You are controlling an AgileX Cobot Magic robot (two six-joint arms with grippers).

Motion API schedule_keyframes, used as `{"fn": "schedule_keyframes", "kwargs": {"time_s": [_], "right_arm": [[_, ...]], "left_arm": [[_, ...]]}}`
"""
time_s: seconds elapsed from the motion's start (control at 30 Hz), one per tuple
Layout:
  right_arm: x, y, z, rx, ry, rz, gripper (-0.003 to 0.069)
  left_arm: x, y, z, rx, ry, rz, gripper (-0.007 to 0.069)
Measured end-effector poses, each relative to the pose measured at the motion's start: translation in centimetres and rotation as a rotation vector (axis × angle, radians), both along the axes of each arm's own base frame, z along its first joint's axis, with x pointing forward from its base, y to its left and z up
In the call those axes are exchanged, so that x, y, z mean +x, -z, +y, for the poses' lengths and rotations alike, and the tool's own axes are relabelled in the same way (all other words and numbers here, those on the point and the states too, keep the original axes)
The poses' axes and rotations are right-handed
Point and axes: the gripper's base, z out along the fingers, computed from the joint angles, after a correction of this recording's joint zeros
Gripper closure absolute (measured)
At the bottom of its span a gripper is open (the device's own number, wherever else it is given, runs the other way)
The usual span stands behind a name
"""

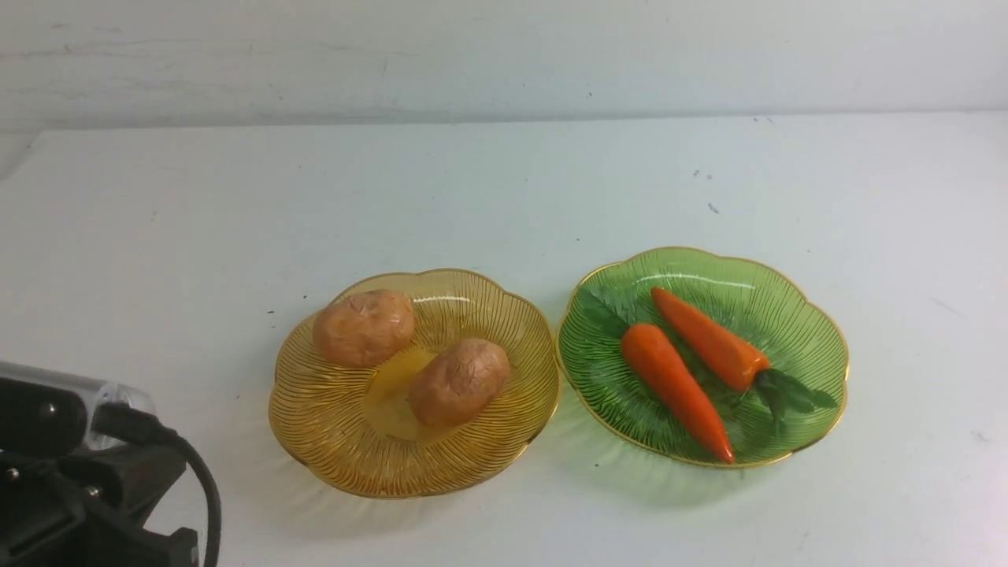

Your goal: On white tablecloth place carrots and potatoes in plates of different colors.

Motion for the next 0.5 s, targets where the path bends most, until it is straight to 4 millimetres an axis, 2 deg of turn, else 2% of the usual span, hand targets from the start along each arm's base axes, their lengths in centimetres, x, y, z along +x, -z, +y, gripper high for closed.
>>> {"fn": "schedule_keyframes", "kwargs": {"time_s": [0.13,0.23,0.33,0.5], "right_arm": [[0.0,0.0,0.0,0.0,0.0,0.0,0.0674],[0.0,0.0,0.0,0.0,0.0,0.0,0.0674],[0.0,0.0,0.0,0.0,0.0,0.0,0.0674],[0.0,0.0,0.0,0.0,0.0,0.0,0.0674]], "left_arm": [[-2.5,-0.6,1.5,0.014,-0.072,-0.138,0.0627],[-3.5,0.4,2.1,0.009,-0.123,-0.197,0.0627],[-4.9,3.0,2.6,0.003,-0.187,-0.275,0.0627],[-5.3,7.5,2.8,0.01,-0.201,-0.259,0.0627]]}}
